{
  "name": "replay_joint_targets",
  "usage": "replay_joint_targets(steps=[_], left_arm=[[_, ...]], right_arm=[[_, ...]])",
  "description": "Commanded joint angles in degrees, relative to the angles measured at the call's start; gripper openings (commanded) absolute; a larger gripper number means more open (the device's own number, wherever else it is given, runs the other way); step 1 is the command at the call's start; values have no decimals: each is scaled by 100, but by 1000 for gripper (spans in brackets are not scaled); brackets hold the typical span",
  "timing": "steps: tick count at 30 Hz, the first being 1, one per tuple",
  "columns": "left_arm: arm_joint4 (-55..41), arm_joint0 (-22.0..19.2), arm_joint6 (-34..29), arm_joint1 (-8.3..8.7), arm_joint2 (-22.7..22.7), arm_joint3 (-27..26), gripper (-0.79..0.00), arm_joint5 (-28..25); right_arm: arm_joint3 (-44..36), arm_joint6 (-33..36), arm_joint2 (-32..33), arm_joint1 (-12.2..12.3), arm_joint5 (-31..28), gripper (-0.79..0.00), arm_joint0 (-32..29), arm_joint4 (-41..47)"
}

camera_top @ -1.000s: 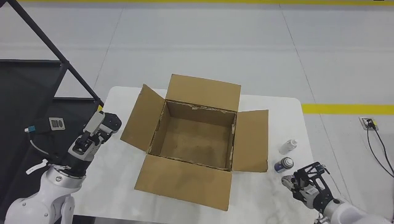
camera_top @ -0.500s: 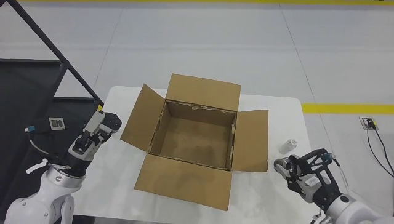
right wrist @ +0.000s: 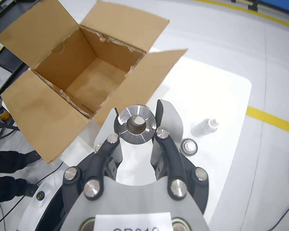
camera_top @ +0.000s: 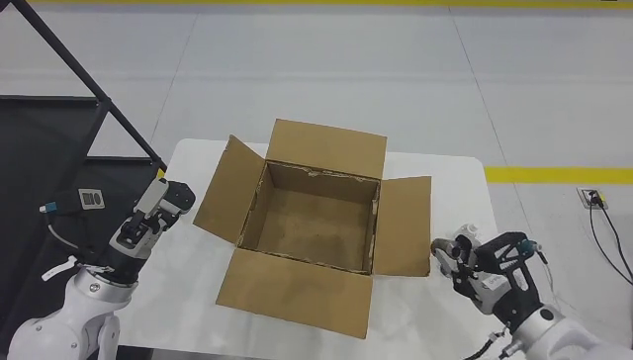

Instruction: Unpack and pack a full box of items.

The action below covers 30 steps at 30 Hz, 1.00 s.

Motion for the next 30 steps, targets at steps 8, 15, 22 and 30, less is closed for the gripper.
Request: replay_joint_targets(steps=[8, 15, 22, 30], left_arm=[[0, 0, 0, 0, 0, 0, 0, 0], [0, 0, 0, 0, 0, 0, 0, 0], [0, 0, 0, 0, 0, 0, 0, 0], [0, 0, 0, 0, 0, 0, 0, 0]], right_arm=[[1190, 1252, -2029, -47, -157, -785, 2482, -228], [3553, 1492, -3920, -416, 404, -785, 4850, -172], [5706, 1077, -5358, -970, 842, -785, 6209, 153], [7628, 532, -6382, -1639, 962, -785, 6867, 620]])
